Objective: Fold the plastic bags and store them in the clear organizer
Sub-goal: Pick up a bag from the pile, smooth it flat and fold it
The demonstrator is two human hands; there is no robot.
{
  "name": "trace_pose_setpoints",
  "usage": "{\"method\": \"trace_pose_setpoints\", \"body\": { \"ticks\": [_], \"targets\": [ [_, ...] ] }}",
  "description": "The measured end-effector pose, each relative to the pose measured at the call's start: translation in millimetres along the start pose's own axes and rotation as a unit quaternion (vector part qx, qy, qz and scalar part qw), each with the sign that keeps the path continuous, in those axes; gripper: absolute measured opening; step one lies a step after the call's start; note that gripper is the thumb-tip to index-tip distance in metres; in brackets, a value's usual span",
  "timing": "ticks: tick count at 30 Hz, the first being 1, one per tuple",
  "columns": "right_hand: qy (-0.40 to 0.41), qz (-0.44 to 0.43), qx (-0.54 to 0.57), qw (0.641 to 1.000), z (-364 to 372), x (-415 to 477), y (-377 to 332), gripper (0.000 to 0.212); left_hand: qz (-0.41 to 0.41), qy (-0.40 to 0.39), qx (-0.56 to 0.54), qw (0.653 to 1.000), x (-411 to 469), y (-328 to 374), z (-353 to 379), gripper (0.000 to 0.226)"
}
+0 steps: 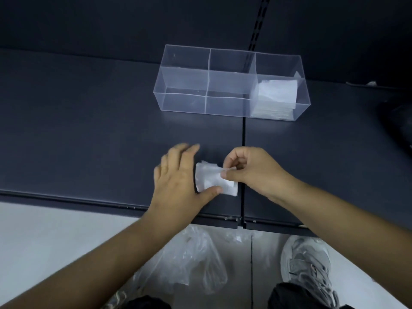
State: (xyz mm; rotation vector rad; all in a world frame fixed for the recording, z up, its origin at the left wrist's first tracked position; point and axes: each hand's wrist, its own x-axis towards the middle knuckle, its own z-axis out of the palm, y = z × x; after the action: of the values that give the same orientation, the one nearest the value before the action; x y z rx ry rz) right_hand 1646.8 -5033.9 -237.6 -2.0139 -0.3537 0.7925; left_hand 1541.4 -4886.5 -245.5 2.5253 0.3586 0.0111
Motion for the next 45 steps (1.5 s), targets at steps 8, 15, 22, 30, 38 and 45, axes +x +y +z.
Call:
{"method": "trace_pose_setpoints", "body": {
  "ticks": [8, 15, 22, 30, 38, 45],
  "targets": [
    [-0.002, -0.058, 0.05, 0.997, -23.5, 0.7, -18.2, 0.018, -0.009, -0.079, -0.263, 0.961, 37.9, 1.7, -17.1, 0.009],
    [0.107, -0.054, 0.035, 0.992, -61.0, 28.1, -35.7, 0.017, -0.077, 0.026, -0.353, 0.932, 60.8, -4.3, -25.3, 0.013],
    [0.262, -0.062, -0.025, 0.963, -75.7, 111.9, -53.0, 0.016, -0.113, 0.022, -0.329, 0.937, 62.9, -21.9, -10.6, 0.013],
    [0.339, -0.013, -0.367, 0.866, -73.7, 144.6, -34.8, 0.019, -0.108, -0.001, -0.278, 0.954, 54.4, -32.0, 0.4, 0.016],
    [0.27, -0.198, -0.389, 0.858, -75.7, 124.3, -39.5, 0.023, -0.08, 0.0, -0.242, 0.967, 44.3, -31.6, -0.7, 0.018],
    [0.072, -0.094, -0.571, 0.812, -64.0, 113.3, -44.1, 0.08, -0.024, 0.016, -0.169, 0.985, 30.6, -34.5, 3.0, 0.02]
  ]
}}
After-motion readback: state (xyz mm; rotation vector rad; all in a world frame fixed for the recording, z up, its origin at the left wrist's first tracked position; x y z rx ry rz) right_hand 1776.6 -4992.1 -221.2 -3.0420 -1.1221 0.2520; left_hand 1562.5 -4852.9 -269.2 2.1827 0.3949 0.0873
